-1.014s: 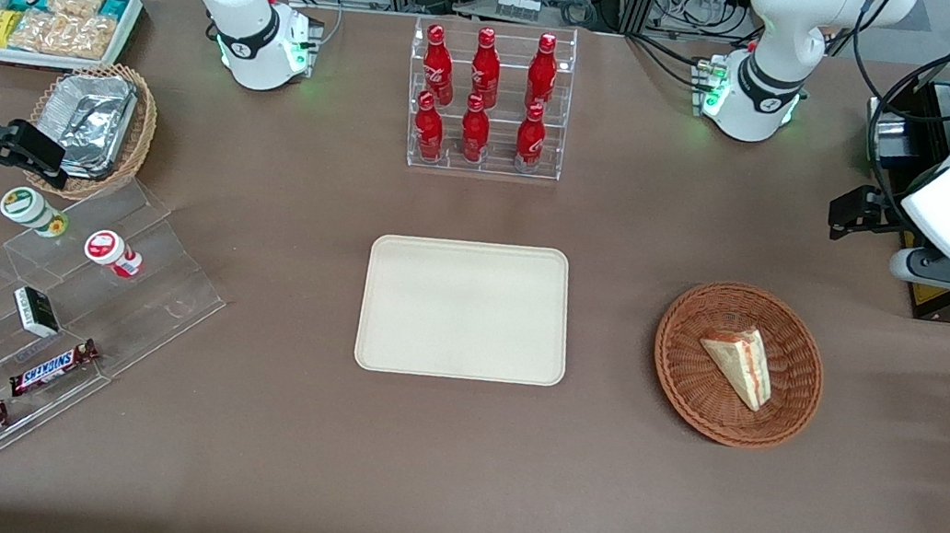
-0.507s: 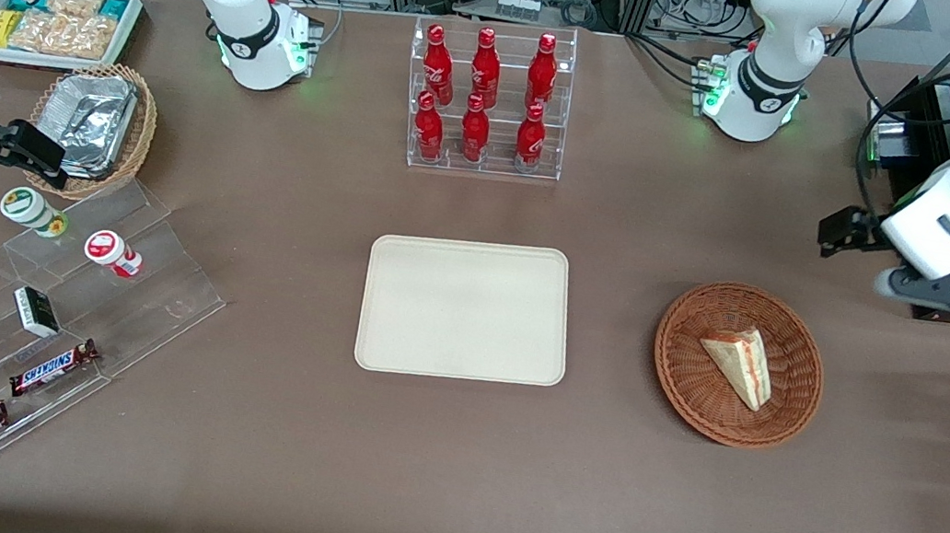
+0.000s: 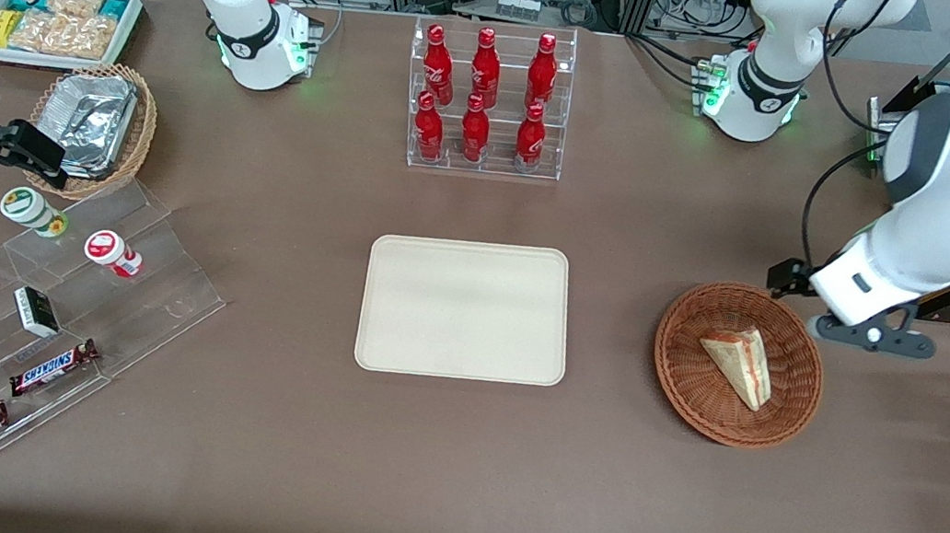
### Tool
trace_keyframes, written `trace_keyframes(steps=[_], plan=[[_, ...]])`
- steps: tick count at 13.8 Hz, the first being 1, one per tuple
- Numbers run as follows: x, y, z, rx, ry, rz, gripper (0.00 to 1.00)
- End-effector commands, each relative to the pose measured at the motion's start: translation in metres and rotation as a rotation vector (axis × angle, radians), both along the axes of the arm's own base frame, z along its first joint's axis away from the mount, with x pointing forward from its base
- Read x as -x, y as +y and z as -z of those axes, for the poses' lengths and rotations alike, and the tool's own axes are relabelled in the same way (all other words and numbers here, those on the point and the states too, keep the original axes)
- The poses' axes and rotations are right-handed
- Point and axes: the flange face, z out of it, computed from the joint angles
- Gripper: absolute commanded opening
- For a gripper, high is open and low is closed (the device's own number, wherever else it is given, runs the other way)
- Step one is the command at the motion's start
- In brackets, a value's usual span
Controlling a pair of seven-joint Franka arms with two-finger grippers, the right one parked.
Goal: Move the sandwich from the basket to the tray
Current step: 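Move the left gripper down over the wrapped sandwich in the basket, then lower the open left gripper around the sandwich and close it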
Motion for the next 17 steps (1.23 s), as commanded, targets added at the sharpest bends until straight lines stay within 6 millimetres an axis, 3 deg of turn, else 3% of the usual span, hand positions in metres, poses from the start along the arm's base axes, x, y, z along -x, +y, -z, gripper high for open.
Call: trace_keyframes(steps=[1, 3, 6, 11, 17], plan=[[0.001, 0.0, 0.05, 0.004, -0.021, 0.024, 1.0], [-0.003, 0.001, 0.081, 0.014, -0.022, 0.025, 1.0], [-0.002, 0.004, 0.101, 0.019, -0.028, 0.014, 1.0], [-0.004, 0.003, 0.107, 0.014, -0.044, -0.142, 1.0], [-0.001, 0.002, 0.114, 0.01, -0.104, -0.584, 1.0]])
